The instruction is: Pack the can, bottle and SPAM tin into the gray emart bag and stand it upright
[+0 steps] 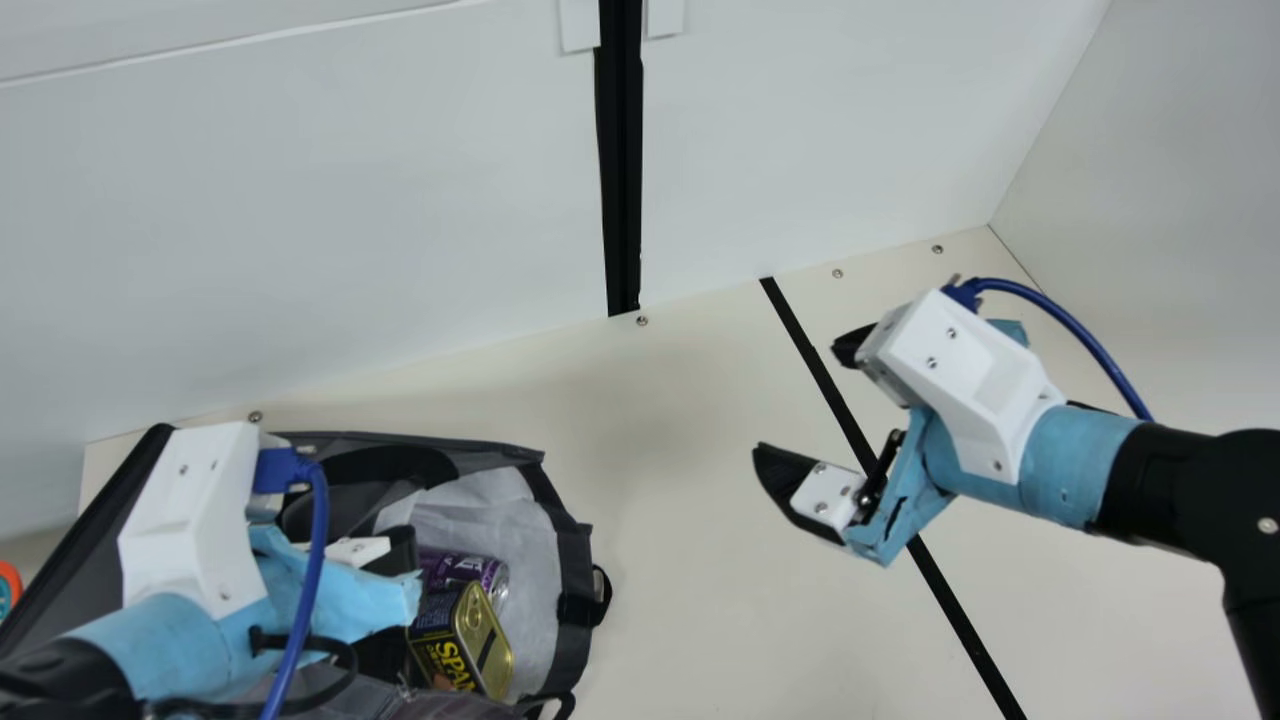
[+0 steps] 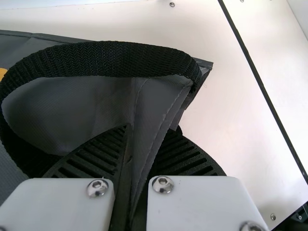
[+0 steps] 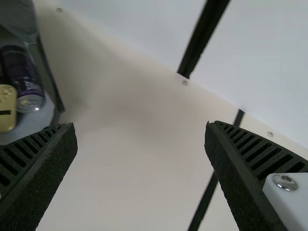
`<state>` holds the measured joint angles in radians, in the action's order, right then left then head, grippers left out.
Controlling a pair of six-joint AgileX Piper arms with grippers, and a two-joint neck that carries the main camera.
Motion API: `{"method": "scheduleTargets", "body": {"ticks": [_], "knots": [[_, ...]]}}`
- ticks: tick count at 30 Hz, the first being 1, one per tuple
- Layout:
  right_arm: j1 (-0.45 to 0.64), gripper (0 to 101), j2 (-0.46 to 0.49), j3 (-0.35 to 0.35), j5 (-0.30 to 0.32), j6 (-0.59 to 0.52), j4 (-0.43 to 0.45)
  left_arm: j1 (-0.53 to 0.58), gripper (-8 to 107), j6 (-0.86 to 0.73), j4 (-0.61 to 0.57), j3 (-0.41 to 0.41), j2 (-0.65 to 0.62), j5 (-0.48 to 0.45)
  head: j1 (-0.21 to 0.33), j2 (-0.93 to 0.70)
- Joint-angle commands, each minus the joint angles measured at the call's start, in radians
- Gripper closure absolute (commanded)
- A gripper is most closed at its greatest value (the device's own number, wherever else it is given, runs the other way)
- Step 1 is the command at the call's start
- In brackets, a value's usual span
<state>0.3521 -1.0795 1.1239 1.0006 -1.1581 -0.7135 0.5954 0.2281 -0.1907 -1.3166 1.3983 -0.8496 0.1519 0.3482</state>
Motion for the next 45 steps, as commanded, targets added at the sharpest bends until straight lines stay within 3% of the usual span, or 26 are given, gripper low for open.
{"method": "scheduleTargets", "body": {"ticks": [1,11,20,30,45], "knots": [[0.009,6,0.009,0.002,-0.015,0.034,0.039,0.000,107,0.000,0.000,0.000,0.000,0.000,0.023,0.001],[0.027,6,0.063,0.009,-0.067,0.194,0.219,0.000,107,0.000,0.000,0.000,0.000,0.000,0.023,0.001],[0.046,6,0.110,0.040,-0.056,0.359,0.389,0.000,107,0.000,0.000,0.000,0.000,0.000,0.023,0.001],[0.071,6,0.140,0.118,0.011,0.500,0.522,0.000,107,0.000,0.000,0.000,0.000,0.000,0.023,0.001],[0.099,6,0.128,0.293,0.190,0.640,0.683,0.000,107,0.000,0.000,0.000,0.000,0.000,0.023,0.001]]}}
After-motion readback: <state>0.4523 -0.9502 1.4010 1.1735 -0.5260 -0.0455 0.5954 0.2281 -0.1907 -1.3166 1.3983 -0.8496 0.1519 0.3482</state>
